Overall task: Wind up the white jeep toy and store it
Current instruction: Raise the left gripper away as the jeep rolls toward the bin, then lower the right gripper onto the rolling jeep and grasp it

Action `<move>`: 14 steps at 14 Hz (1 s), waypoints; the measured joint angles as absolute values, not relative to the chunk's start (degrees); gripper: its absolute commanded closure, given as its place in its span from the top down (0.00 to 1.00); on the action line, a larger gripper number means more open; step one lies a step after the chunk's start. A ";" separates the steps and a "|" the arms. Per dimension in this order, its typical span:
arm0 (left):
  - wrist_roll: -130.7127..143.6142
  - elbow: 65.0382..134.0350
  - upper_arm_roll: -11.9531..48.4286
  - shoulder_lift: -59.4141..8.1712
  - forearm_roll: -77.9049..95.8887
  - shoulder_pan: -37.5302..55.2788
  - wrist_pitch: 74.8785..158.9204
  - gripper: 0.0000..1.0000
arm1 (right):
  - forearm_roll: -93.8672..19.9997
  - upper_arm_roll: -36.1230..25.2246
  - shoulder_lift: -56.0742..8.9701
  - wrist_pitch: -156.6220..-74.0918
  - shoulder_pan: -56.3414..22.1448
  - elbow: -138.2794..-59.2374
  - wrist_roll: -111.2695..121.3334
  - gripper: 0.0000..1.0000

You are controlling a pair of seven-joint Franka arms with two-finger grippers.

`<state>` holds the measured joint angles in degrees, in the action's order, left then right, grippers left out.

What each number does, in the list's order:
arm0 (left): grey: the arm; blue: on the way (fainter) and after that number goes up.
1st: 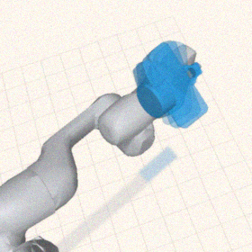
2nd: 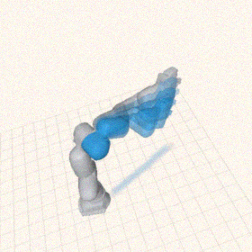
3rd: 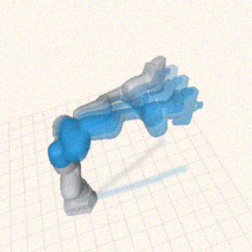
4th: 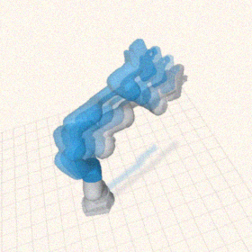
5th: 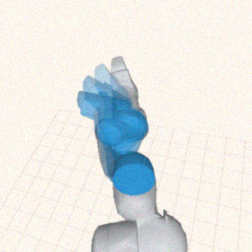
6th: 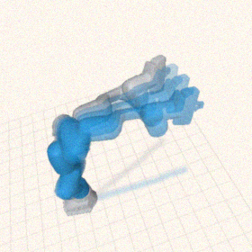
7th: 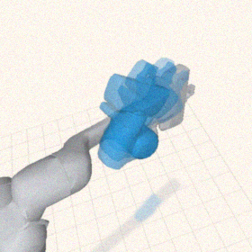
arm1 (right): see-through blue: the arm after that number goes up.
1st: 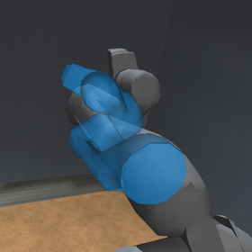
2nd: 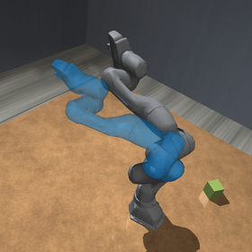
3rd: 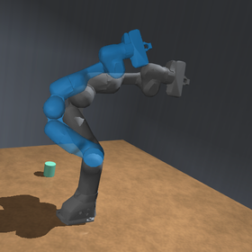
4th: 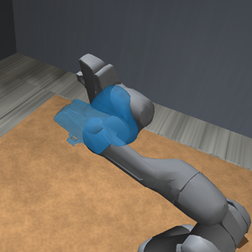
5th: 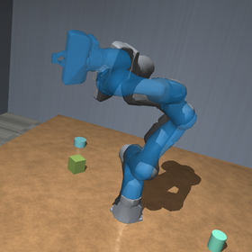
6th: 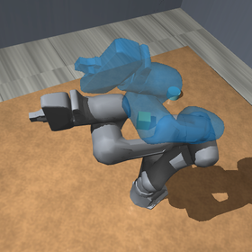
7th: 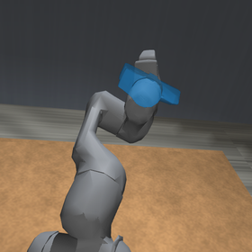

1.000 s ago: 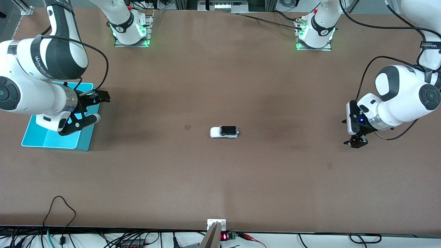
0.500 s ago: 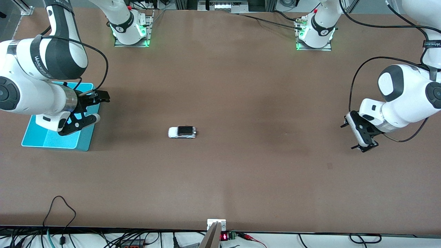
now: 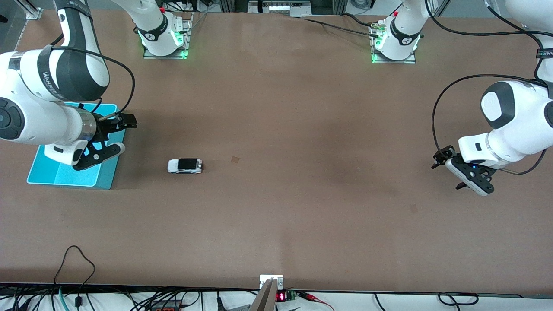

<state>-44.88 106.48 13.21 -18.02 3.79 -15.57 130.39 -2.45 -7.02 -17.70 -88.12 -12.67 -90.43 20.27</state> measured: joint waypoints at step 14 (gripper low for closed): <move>-2.94 90.33 3.35 -8.97 3.85 -6.59 103.77 1.00 | 3.00 1.03 -10.40 -123.63 -8.43 -119.39 54.52 1.00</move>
